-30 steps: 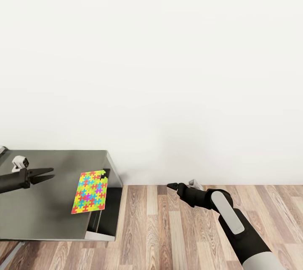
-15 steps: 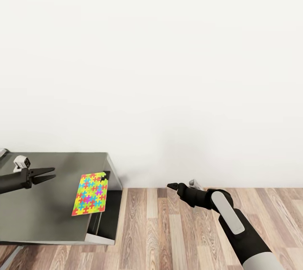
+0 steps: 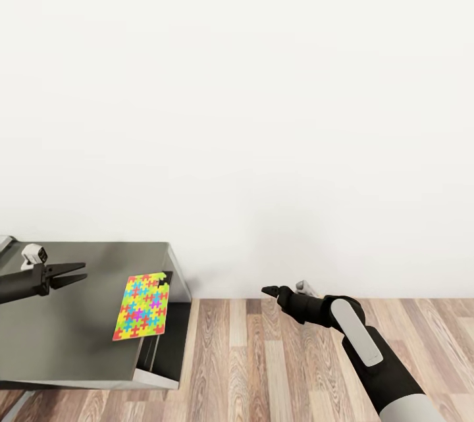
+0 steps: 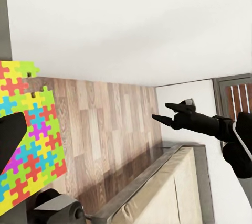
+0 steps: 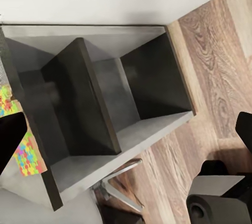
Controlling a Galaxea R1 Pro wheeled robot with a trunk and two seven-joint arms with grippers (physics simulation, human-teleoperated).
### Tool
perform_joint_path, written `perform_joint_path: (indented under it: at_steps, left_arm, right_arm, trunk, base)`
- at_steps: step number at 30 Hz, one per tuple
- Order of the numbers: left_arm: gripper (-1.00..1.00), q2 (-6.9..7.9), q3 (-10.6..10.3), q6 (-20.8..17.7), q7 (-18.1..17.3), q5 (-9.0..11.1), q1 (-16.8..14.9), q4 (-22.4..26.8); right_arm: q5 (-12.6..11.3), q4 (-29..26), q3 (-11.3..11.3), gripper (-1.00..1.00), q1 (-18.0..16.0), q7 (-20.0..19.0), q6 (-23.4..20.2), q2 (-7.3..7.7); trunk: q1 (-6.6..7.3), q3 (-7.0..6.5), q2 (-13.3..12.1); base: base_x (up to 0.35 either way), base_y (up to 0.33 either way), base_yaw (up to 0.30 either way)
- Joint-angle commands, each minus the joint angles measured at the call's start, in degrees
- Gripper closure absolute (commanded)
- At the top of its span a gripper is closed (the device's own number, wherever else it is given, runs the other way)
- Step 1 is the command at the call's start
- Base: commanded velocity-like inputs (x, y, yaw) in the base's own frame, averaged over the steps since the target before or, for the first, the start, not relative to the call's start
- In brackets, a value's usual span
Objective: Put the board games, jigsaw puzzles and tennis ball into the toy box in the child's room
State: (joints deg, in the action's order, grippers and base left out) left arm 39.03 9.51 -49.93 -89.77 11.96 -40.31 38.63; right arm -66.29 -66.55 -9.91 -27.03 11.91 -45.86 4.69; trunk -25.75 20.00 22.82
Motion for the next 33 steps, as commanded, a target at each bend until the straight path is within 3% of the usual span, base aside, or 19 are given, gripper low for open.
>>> perform_joint_path:
  at_steps: [1,11,33]
  left_arm:
    - [-1.0,-0.01,-0.06,-0.61,-0.23,-0.05,-0.03,-0.01]
    - [-1.0,-0.77,-0.51,-0.61,-0.23,-0.25,0.2,-0.25]
    - [-1.0,-0.51,-0.53,-0.78,-0.23,-0.1,2.39,-4.18]
  right_arm:
    - [-0.59,-0.08,-0.11,-1.0,-0.04,0.58,-0.02,0.05]
    - [-0.74,-0.11,-0.56,-1.0,0.54,0.58,4.92,0.25]
    - [-1.16,-0.03,-0.19,-1.0,0.84,-3.59,5.63,0.72]
  trunk:
    - [-0.04,0.0,0.1]
    - [-0.04,-0.93,0.1]
    - [-0.04,-2.99,0.1]
  base:
    - [0.0,0.0,0.0]
    - [0.0,0.0,0.0]
    - [0.0,0.0,0.0]
